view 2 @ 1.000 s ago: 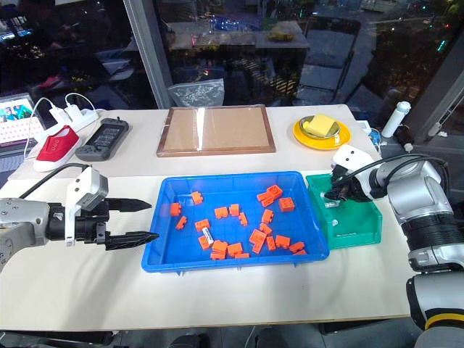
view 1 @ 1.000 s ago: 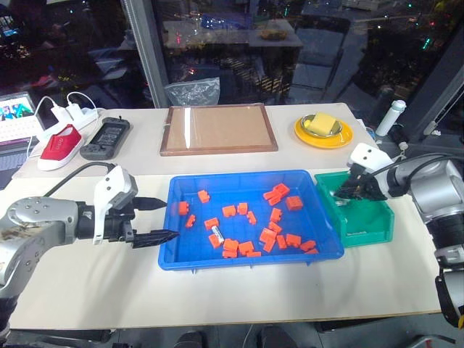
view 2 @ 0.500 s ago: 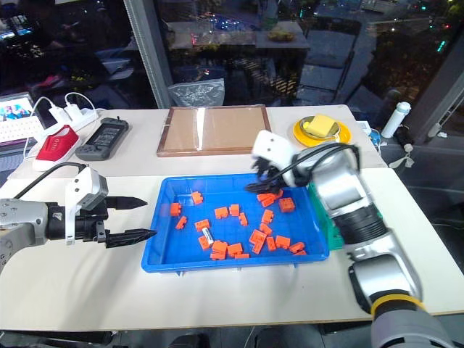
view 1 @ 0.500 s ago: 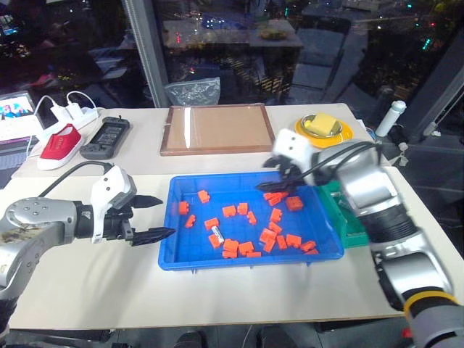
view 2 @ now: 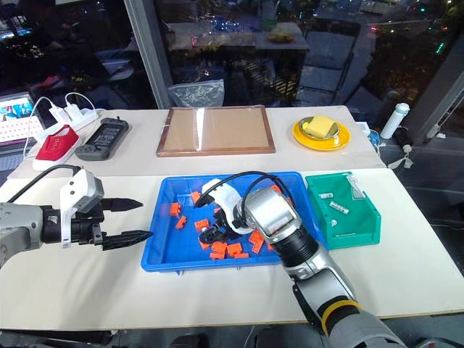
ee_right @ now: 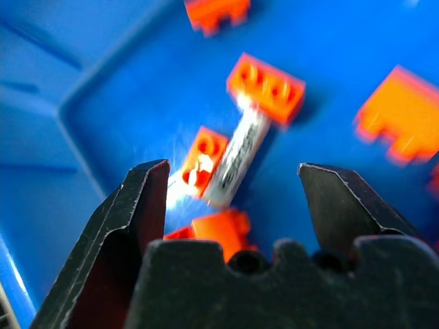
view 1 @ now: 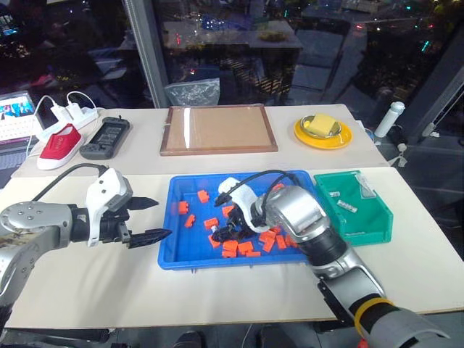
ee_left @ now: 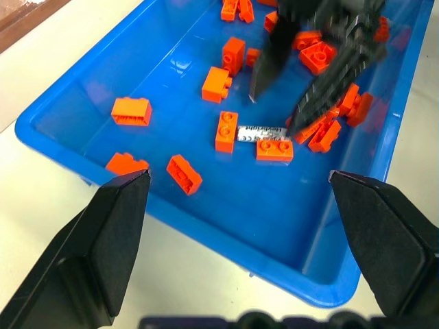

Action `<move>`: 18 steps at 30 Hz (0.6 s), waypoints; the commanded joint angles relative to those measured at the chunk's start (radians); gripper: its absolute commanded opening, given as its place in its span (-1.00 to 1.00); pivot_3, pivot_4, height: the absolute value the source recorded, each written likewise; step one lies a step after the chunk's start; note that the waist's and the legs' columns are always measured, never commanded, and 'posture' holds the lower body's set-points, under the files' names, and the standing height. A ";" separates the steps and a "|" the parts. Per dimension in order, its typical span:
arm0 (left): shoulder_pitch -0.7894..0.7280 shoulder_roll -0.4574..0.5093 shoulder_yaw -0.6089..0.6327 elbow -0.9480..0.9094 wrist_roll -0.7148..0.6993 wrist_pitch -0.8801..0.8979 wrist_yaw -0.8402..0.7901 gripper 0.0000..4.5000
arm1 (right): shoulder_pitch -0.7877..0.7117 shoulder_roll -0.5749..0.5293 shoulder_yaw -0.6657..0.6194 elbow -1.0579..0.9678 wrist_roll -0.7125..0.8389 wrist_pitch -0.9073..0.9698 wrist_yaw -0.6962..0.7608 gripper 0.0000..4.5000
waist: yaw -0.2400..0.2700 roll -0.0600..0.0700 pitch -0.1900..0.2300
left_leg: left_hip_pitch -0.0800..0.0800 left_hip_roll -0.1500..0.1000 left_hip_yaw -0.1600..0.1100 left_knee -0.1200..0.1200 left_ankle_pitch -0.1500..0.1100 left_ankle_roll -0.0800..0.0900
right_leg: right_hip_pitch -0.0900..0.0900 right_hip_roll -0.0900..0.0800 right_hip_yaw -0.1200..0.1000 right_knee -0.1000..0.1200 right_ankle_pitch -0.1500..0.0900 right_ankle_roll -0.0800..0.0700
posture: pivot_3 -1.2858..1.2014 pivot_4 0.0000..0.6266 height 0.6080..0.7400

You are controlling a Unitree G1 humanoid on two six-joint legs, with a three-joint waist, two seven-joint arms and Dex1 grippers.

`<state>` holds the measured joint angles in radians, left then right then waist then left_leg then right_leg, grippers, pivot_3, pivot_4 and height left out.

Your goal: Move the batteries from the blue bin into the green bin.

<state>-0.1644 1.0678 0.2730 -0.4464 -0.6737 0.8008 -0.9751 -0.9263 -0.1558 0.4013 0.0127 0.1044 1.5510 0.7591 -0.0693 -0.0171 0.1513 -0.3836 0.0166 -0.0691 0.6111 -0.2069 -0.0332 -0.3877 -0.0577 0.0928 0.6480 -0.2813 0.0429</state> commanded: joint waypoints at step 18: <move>-0.030 0.017 0.026 -0.002 0.005 -0.006 -0.008 1.00 | -0.013 -0.006 0.074 0.116 0.047 -0.152 -0.192 -0.88 | -0.003 -0.001 -0.001 | 0.001 0.000 0.000 -0.001 0.000 0.000 | 0.000 0.000 0.000 0.000 0.000 0.000 | 0.03 -0.52 1.00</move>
<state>-0.1831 1.0696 0.2745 -0.4390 -0.6712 0.8084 -0.9799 -0.9423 -0.1511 0.4415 0.1231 0.1603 1.4126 0.5852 -0.0722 -0.0186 0.1501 -0.3829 0.0170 -0.0692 0.6102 -0.2069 -0.0332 -0.3876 -0.0575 0.0924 0.6476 -0.2814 0.0431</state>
